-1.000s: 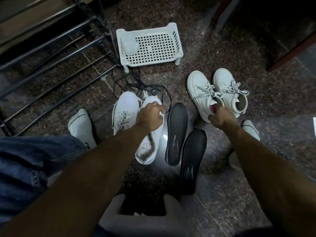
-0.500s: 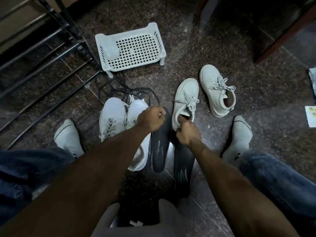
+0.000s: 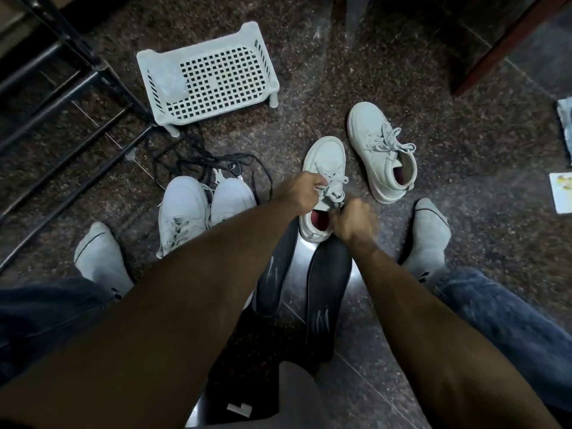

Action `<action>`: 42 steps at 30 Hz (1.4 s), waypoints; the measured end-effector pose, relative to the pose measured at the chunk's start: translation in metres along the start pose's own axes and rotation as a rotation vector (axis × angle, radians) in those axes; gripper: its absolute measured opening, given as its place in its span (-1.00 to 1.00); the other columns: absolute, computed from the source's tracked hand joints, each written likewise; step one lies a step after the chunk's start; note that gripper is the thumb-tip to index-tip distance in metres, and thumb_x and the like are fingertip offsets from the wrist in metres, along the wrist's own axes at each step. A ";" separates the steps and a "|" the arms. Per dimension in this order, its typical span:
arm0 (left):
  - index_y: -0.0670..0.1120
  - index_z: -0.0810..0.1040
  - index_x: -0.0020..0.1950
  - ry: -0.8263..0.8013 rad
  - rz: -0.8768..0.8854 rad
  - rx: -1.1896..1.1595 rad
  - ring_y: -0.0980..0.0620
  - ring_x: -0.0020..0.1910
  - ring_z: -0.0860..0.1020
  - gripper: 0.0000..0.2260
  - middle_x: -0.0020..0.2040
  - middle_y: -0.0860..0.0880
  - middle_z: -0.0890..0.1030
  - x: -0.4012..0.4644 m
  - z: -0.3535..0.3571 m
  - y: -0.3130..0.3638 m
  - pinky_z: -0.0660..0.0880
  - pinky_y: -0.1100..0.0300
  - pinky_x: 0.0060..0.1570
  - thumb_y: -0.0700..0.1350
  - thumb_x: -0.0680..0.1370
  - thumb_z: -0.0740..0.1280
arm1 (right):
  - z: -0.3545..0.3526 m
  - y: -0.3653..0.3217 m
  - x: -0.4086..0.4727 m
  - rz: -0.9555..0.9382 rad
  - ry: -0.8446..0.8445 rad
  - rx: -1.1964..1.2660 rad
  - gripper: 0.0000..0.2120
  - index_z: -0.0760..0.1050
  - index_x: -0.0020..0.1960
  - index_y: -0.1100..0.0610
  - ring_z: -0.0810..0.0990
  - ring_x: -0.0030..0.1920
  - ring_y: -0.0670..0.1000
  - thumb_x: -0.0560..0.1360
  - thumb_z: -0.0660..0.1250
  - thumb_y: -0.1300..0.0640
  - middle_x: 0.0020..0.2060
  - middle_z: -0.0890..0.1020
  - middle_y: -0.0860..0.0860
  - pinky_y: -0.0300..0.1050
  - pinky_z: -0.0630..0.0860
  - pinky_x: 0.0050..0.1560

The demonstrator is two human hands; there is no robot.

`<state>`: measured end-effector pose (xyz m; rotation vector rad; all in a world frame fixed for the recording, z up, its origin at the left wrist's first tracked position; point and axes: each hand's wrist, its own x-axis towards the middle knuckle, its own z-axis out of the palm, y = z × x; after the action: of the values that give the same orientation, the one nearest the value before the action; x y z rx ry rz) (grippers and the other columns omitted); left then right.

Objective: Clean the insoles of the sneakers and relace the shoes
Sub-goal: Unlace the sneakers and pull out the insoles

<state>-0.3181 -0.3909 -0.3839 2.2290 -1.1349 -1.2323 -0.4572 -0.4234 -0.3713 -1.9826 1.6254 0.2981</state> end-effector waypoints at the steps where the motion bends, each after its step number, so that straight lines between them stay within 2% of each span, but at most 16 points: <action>1: 0.07 0.64 0.11 0.021 -0.002 0.048 -0.09 0.10 0.60 -0.70 0.15 -0.03 0.65 0.001 -0.001 0.002 0.53 0.08 0.12 -0.23 0.51 0.24 | 0.001 0.000 0.000 -0.010 0.017 -0.011 -0.69 0.52 0.16 0.20 0.57 0.10 0.31 0.51 0.31 0.05 0.09 0.60 0.29 0.05 0.49 0.01; 4: 0.05 0.64 -0.11 0.100 0.000 0.180 -0.09 0.01 0.61 -0.86 0.02 -0.03 0.67 0.003 -0.007 0.008 0.54 0.12 0.00 -0.14 0.54 0.31 | 0.001 0.001 0.000 -0.064 0.034 -0.065 -0.71 0.54 0.15 0.20 0.57 0.08 0.31 0.53 0.29 0.05 0.08 0.61 0.28 0.05 0.48 -0.02; 9: -0.02 0.55 0.02 0.204 0.085 0.346 -0.15 0.02 0.57 -0.87 0.05 -0.11 0.60 -0.001 -0.028 0.018 0.44 0.10 -0.05 -0.19 0.54 0.27 | 0.005 0.003 -0.001 -0.118 0.053 -0.088 -0.76 0.55 0.09 0.17 0.58 0.04 0.29 0.54 0.25 0.07 0.03 0.62 0.24 0.04 0.48 -0.07; 12: -0.06 0.52 0.02 0.494 -0.079 0.065 -0.10 -0.05 0.58 -0.90 -0.03 -0.08 0.60 0.010 -0.056 0.020 0.50 0.11 -0.10 -0.19 0.55 0.24 | 0.008 0.007 -0.001 -0.125 0.060 -0.065 -0.80 0.55 0.02 0.18 0.59 -0.02 0.27 0.54 0.25 0.08 -0.02 0.64 0.22 0.00 0.46 -0.13; 14: -0.01 0.50 -0.13 0.646 -0.198 -0.242 -0.09 -0.08 0.61 -0.87 -0.05 -0.05 0.63 0.024 -0.084 0.017 0.58 0.05 -0.05 -0.20 0.52 0.20 | 0.009 0.009 0.000 -0.125 0.048 -0.071 -0.81 0.54 0.01 0.18 0.60 -0.04 0.26 0.54 0.24 0.08 -0.03 0.64 0.22 -0.02 0.44 -0.15; 17: 0.07 0.46 -0.25 0.548 -0.090 -0.310 -0.15 -0.18 0.64 -0.83 -0.17 -0.06 0.64 0.040 -0.107 0.000 0.62 -0.10 -0.16 -0.16 0.47 0.17 | 0.008 0.007 0.000 -0.132 0.026 -0.083 -0.80 0.54 0.02 0.18 0.59 -0.02 0.27 0.55 0.23 0.07 -0.03 0.64 0.20 -0.01 0.44 -0.12; 19: 0.06 0.50 -0.06 0.437 0.045 -0.288 -0.09 -0.22 0.61 -0.86 -0.19 0.01 0.59 0.032 -0.101 0.005 0.62 0.00 -0.14 -0.17 0.52 0.23 | 0.006 0.006 0.001 -0.132 0.019 -0.091 -0.79 0.53 0.05 0.17 0.59 0.00 0.27 0.55 0.23 0.06 0.00 0.64 0.20 0.03 0.47 -0.08; 21: -0.12 0.48 0.22 0.339 0.127 -0.250 0.07 -0.20 0.53 -0.73 -0.08 0.01 0.55 0.024 -0.080 0.005 0.55 0.24 -0.07 -0.26 0.52 0.27 | 0.002 0.006 0.001 -0.142 0.007 -0.115 -0.75 0.51 0.10 0.16 0.58 0.03 0.28 0.55 0.23 0.01 0.03 0.63 0.21 0.04 0.47 -0.06; 22: -0.13 0.47 0.23 0.282 0.135 -0.218 0.10 -0.21 0.51 -0.70 -0.06 -0.01 0.55 0.019 -0.065 0.002 0.56 0.26 -0.07 -0.27 0.50 0.28 | 0.000 0.007 0.001 -0.146 -0.005 -0.127 -0.71 0.50 0.13 0.16 0.57 0.05 0.28 0.56 0.22 -0.03 0.04 0.62 0.21 0.03 0.47 -0.05; 25: 0.10 0.50 -0.09 0.113 0.012 -0.136 -0.08 -0.19 0.60 -0.82 -0.23 -0.02 0.58 0.002 -0.020 -0.003 0.58 0.01 -0.10 -0.12 0.36 0.34 | -0.009 0.006 0.001 -0.165 0.006 -0.116 -0.63 0.48 0.20 0.11 0.56 0.09 0.29 0.56 0.21 -0.13 0.11 0.60 0.21 0.02 0.45 -0.02; 29: 0.06 0.45 -0.01 0.119 -0.062 -0.132 -0.06 -0.10 0.59 -0.72 -0.20 0.08 0.54 -0.016 0.017 0.001 0.54 0.07 -0.05 -0.07 0.38 0.47 | -0.009 0.000 0.008 -0.291 0.045 -0.052 -0.68 0.45 0.28 0.04 0.53 0.16 0.22 0.54 0.24 0.04 0.23 0.47 0.09 0.02 0.46 0.04; 33: 0.04 0.42 0.13 0.163 -0.130 -0.077 -0.09 -0.03 0.59 -0.63 -0.01 -0.04 0.63 -0.018 0.015 0.003 0.53 0.04 0.00 0.00 0.39 0.46 | -0.004 -0.004 0.020 -0.290 0.031 0.038 -0.78 0.50 0.10 0.12 0.52 0.08 0.17 0.46 0.28 0.11 0.12 0.45 0.08 0.00 0.47 -0.03; 36: 0.03 0.42 0.05 0.167 -0.153 -0.104 -0.11 -0.07 0.59 -0.65 -0.06 -0.06 0.63 -0.019 0.012 0.004 0.54 0.01 -0.03 -0.01 0.35 0.47 | -0.011 -0.006 0.028 -0.263 -0.016 0.178 -0.89 0.51 -0.07 0.14 0.51 -0.05 0.08 0.41 0.33 0.16 -0.04 0.47 0.05 -0.04 0.48 -0.06; 37: 0.03 0.42 0.00 0.180 -0.166 -0.120 -0.10 -0.08 0.60 -0.67 -0.08 -0.05 0.63 -0.020 0.012 0.004 0.55 0.01 -0.04 -0.02 0.34 0.47 | -0.012 -0.005 0.033 -0.249 -0.040 0.281 -0.97 0.51 -0.17 0.14 0.52 -0.11 0.05 0.40 0.35 0.21 -0.12 0.51 0.05 -0.08 0.48 -0.09; 40: 0.06 0.43 -0.08 0.219 -0.193 -0.133 -0.07 -0.10 0.60 -0.74 -0.10 -0.01 0.63 -0.022 0.014 0.005 0.56 0.07 -0.06 -0.04 0.36 0.47 | -0.037 -0.008 0.034 -0.131 -0.197 0.721 -0.74 0.43 -0.45 0.13 0.52 -0.37 -0.02 0.34 0.28 0.39 -0.42 0.53 0.04 -0.13 0.44 -0.22; 42: 0.07 0.46 -0.09 0.225 -0.208 -0.110 -0.07 -0.08 0.61 -0.79 -0.07 0.01 0.63 -0.024 0.015 0.007 0.56 0.07 -0.03 -0.04 0.38 0.45 | -0.060 -0.015 0.034 -0.077 -0.327 0.969 -0.80 0.41 -0.49 0.12 0.49 -0.45 -0.05 0.22 0.20 0.37 -0.48 0.51 0.05 -0.14 0.41 -0.23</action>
<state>-0.3415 -0.3755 -0.3749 2.3751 -0.7502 -1.0568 -0.4448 -0.4830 -0.3348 -1.1667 1.1407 -0.1763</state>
